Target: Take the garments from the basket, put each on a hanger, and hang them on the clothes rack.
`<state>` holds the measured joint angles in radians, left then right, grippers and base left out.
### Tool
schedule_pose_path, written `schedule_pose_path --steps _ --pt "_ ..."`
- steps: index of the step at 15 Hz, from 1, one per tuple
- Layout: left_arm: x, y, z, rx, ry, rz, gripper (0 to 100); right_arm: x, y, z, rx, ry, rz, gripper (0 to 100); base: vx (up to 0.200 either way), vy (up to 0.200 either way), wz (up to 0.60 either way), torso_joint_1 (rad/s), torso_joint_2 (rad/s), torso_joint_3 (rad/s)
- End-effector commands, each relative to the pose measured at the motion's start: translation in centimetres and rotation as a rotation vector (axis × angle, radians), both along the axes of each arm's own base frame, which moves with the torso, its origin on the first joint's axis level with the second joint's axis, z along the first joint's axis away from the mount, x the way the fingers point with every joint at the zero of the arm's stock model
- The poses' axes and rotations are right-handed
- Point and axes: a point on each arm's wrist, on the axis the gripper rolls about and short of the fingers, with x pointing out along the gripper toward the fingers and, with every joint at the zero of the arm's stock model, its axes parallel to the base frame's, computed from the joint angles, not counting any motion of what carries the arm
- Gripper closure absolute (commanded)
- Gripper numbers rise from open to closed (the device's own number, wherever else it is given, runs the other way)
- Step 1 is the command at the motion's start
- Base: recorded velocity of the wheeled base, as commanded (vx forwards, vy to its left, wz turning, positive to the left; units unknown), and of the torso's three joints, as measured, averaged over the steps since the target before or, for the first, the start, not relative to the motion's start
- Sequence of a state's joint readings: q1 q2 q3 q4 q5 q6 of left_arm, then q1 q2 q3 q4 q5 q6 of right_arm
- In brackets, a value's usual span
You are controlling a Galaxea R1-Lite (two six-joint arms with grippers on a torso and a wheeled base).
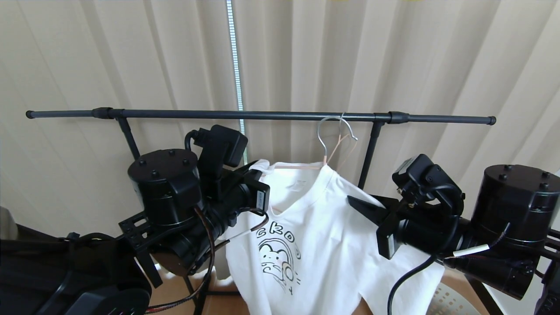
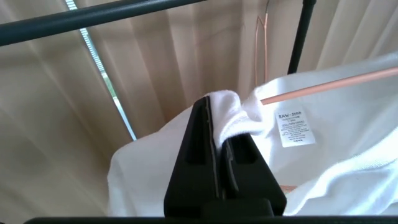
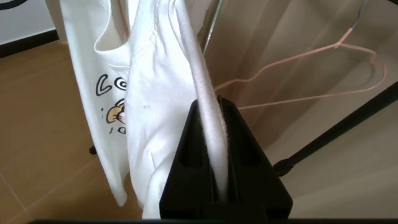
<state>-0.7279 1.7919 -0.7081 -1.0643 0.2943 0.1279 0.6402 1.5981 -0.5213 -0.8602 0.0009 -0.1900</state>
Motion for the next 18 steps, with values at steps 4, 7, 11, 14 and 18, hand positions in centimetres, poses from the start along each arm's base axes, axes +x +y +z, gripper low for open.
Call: schedule_pose_path --steps 4,7,11,14,18 --pt "-0.5 -1.1 0.6 -0.001 0.002 -0.034 100 0.0 0.7 -1.2 0.044 0.01 0.011 100 0.0 0.0 0.0 0.0 0.0 0.0" --pt "-0.4 -1.5 1.4 -0.019 -0.018 -0.043 100 0.3 1.1 -2.2 0.074 -0.013 0.018 100 0.0 0.0 0.0 0.0 0.0 0.0" --pt "-1.1 -2.1 2.1 -0.02 -0.018 -0.07 100 0.7 1.8 -2.8 0.106 -0.016 0.025 100 0.0 0.0 0.0 0.0 0.0 0.0" --pt "-1.2 -2.2 2.7 -0.023 -0.021 -0.077 100 0.7 1.8 -2.8 0.111 -0.011 0.024 100 0.0 0.0 0.0 0.0 0.0 0.0" --pt "-2.1 -2.6 2.9 -0.024 -0.017 -0.105 100 0.8 1.9 -2.4 0.146 -0.04 0.023 100 0.0 0.0 0.0 0.0 0.0 0.0"
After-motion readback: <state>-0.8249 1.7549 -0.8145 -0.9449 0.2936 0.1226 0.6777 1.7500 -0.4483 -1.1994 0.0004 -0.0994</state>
